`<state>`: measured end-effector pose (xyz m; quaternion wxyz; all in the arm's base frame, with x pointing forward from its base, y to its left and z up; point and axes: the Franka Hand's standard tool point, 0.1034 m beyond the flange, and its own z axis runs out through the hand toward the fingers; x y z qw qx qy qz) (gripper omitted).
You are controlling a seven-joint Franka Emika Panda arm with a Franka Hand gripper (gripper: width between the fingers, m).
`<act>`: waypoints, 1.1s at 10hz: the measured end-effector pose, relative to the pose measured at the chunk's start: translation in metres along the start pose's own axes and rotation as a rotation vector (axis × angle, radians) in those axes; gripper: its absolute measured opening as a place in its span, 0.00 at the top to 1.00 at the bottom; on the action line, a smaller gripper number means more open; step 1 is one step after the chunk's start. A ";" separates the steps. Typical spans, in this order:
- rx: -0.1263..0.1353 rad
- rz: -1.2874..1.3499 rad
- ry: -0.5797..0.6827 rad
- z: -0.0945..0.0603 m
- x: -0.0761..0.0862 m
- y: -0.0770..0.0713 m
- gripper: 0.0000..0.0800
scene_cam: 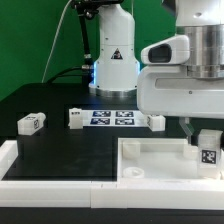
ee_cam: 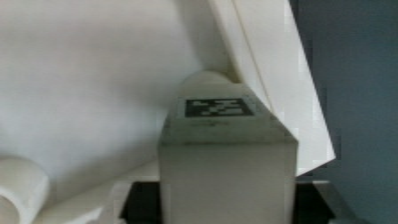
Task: Assemble one leg
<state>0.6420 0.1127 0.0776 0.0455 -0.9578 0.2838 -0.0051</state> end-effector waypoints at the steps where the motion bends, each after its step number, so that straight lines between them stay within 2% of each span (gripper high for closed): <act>1: -0.001 0.146 0.000 0.000 0.000 0.001 0.64; 3: 0.006 0.435 -0.007 0.001 0.002 0.004 0.64; 9: -0.004 1.280 -0.017 0.000 -0.002 0.003 0.64; 11: -0.004 1.392 -0.017 -0.001 -0.002 0.004 0.64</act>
Offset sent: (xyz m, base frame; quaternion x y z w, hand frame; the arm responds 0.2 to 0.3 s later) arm -0.0048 -0.0131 0.0010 -0.0143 0.0096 0.3931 0.9193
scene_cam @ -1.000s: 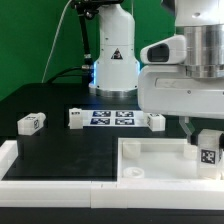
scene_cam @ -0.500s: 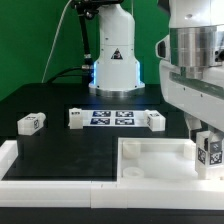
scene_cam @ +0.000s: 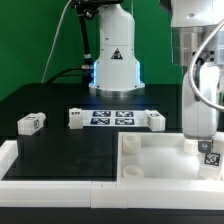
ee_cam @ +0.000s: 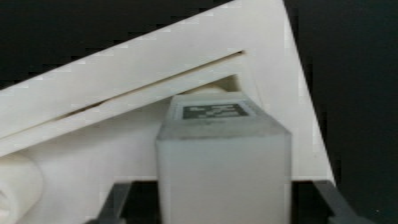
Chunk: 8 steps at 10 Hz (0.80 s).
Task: Assemble one leg
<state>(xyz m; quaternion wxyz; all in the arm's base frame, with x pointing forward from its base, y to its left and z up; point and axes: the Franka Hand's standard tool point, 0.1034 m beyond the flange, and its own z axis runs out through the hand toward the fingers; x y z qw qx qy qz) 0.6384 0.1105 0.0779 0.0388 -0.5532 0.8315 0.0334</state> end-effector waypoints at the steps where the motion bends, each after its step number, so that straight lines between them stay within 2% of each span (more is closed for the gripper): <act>1: 0.000 0.004 0.000 0.000 0.000 0.000 0.64; 5: 0.001 0.006 0.001 0.000 0.001 0.000 0.64; 6: 0.001 -0.022 0.001 0.000 0.001 0.000 0.53; 7: 0.002 -0.022 0.001 0.000 0.001 0.000 0.36; 8: 0.002 -0.024 0.001 0.000 0.001 0.000 0.36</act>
Offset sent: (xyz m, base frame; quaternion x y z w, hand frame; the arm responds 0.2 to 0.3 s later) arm 0.0004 -0.0005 -0.0011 -0.0129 -0.0032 0.2512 0.9679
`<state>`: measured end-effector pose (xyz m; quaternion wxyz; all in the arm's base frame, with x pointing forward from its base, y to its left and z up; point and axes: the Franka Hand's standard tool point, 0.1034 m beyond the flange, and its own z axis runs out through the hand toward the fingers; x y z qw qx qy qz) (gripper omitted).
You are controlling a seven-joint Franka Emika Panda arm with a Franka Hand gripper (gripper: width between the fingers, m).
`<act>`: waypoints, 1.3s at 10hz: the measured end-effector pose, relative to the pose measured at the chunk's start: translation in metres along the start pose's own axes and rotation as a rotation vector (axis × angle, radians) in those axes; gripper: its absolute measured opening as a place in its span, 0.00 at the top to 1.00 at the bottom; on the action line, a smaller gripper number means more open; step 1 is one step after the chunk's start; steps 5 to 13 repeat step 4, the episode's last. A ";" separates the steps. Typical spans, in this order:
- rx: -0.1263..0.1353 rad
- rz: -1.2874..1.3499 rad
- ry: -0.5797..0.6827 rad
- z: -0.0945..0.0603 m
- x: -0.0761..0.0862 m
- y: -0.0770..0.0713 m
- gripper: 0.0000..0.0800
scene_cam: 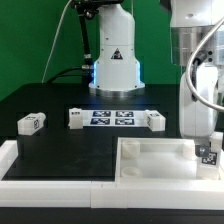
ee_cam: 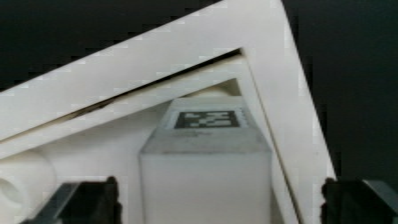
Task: Assemble one leg
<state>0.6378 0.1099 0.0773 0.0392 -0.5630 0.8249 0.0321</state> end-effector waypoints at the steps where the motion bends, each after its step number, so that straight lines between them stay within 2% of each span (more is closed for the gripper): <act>1: 0.000 0.000 0.000 0.000 0.000 0.000 0.22; 4: 0.000 -0.001 0.000 0.000 0.000 0.000 0.19; 13: 0.000 -0.001 0.000 0.000 0.000 0.000 0.19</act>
Offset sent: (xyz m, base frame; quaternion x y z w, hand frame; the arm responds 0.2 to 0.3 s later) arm 0.0000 0.0000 0.0000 0.0000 0.0000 0.0000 1.0000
